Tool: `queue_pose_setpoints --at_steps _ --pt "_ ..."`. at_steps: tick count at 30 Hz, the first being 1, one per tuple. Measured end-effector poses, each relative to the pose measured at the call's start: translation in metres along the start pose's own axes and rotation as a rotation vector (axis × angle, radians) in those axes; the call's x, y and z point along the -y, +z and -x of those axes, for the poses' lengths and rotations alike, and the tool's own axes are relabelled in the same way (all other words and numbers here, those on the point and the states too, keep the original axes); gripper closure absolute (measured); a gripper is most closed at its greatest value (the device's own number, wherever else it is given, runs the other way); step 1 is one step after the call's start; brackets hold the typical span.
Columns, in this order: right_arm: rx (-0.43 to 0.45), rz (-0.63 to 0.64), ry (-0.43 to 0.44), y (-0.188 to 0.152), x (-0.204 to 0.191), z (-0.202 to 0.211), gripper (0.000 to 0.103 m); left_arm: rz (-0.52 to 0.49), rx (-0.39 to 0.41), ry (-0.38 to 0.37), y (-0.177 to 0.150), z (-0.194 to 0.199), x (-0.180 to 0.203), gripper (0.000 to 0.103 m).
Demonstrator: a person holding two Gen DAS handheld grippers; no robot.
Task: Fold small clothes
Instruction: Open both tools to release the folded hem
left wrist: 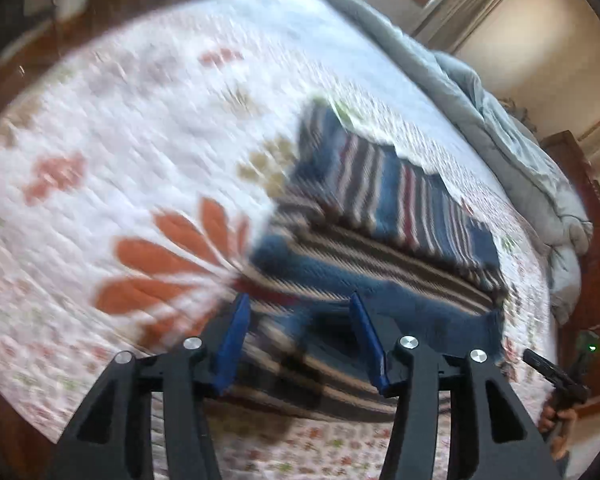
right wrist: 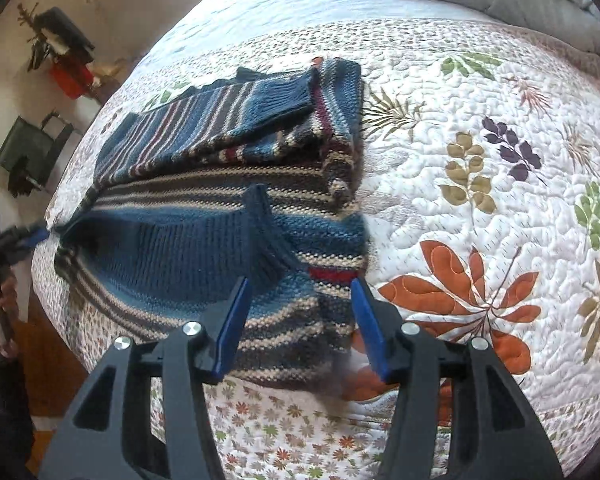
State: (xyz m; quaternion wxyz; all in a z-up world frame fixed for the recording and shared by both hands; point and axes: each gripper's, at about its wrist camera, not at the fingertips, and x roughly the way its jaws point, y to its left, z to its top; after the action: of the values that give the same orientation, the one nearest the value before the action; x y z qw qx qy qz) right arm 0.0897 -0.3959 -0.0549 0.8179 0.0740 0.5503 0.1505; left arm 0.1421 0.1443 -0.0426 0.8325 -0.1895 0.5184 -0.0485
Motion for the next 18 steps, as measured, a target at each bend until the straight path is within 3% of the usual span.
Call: queue_pose_setpoints --at_steps 2,4,10,14,18 --pt "0.004 0.022 0.015 0.005 -0.004 -0.003 0.049 -0.046 0.003 0.025 0.002 0.003 0.004 0.050" --pt "0.006 0.045 0.035 0.013 -0.011 -0.007 0.039 -0.121 -0.014 0.035 0.003 -0.002 0.017 0.050" --pt "-0.031 0.076 0.092 0.033 -0.026 -0.023 0.038 -0.376 -0.096 0.074 0.000 -0.043 0.066 0.049" --pt "-0.066 0.124 0.070 0.041 -0.036 -0.035 0.036 -0.436 -0.144 0.061 0.005 -0.067 0.082 0.047" --pt "-0.109 0.147 0.041 0.046 -0.040 -0.049 0.036 -0.434 -0.183 0.066 0.011 -0.084 0.085 0.046"
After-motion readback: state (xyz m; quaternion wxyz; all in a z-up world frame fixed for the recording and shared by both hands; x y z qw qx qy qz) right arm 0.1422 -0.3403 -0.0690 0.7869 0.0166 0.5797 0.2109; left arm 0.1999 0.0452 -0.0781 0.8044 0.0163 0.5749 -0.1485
